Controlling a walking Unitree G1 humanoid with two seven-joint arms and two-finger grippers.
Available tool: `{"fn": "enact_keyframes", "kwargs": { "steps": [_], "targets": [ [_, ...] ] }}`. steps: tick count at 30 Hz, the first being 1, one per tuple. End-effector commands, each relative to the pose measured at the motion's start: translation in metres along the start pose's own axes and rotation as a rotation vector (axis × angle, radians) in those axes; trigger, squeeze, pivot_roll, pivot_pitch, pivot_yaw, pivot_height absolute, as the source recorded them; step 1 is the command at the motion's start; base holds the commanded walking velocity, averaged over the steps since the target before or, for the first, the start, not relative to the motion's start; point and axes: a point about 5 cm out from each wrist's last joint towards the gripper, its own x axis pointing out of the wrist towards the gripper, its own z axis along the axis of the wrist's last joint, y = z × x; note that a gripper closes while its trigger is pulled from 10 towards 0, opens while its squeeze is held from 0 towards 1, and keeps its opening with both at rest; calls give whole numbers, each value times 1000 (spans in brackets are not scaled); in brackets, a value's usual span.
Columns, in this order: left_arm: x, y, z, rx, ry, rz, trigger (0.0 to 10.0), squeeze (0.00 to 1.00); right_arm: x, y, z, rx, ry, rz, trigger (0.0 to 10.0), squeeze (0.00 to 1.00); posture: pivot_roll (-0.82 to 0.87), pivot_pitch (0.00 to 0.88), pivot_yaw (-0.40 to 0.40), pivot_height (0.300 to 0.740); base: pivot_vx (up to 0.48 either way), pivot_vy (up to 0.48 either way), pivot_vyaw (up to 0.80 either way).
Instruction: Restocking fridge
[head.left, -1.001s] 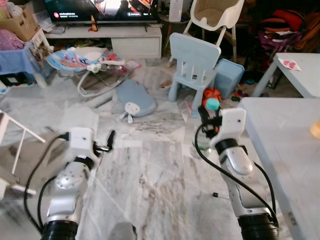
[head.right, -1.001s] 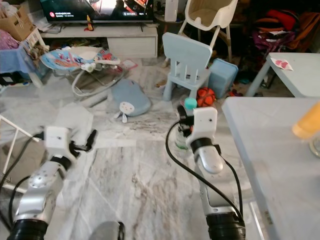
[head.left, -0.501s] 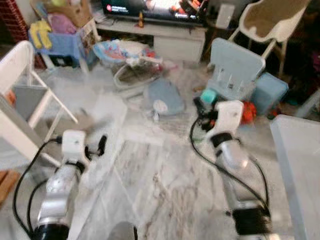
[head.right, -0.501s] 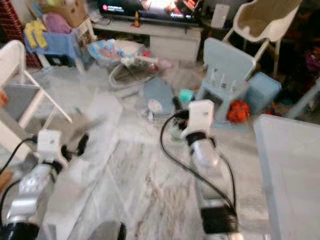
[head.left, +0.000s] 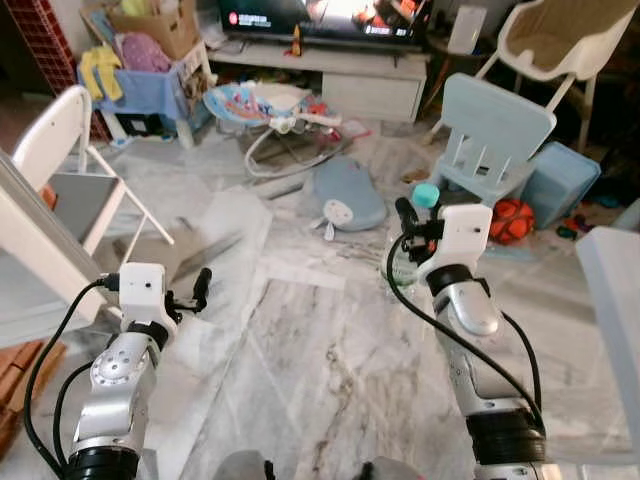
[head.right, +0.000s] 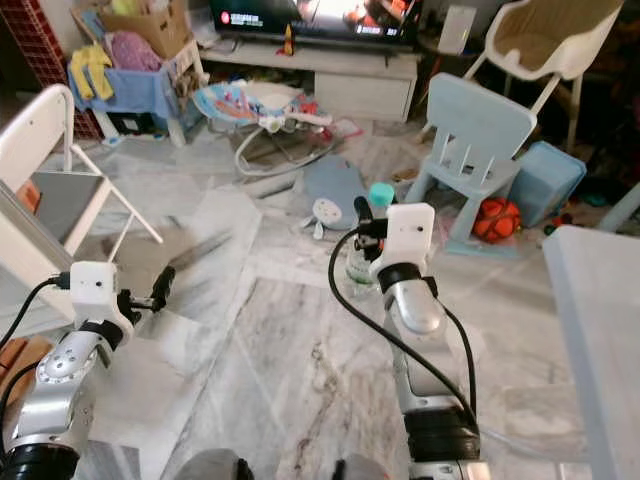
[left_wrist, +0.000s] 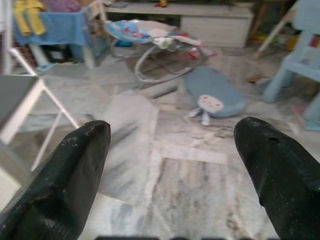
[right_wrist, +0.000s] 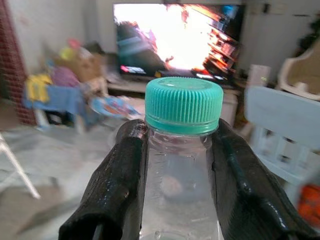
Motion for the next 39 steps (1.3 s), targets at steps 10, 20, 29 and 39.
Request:
{"fn": "enact_keyframes", "kwargs": {
  "steps": [10,20,29,39],
  "targets": [
    [2,11,11,20,-36,17,10000,0,5,20,3,4,-4,83,10000,0,70,0,-8,740,0,480,0],
    [7,9,15,14,-61,25,10000,0,9,31,5,31,-12,109,10000,0,72,0,-12,740,0,480,0],
    [7,8,13,37,-69,26,10000,0,9,34,8,61,-27,151,10000,0,72,0,-18,740,0,480,703],
    [7,9,11,21,-44,33,10000,0,11,36,9,65,-35,169,10000,0,75,0,-20,740,0,480,778]
  ]
}}
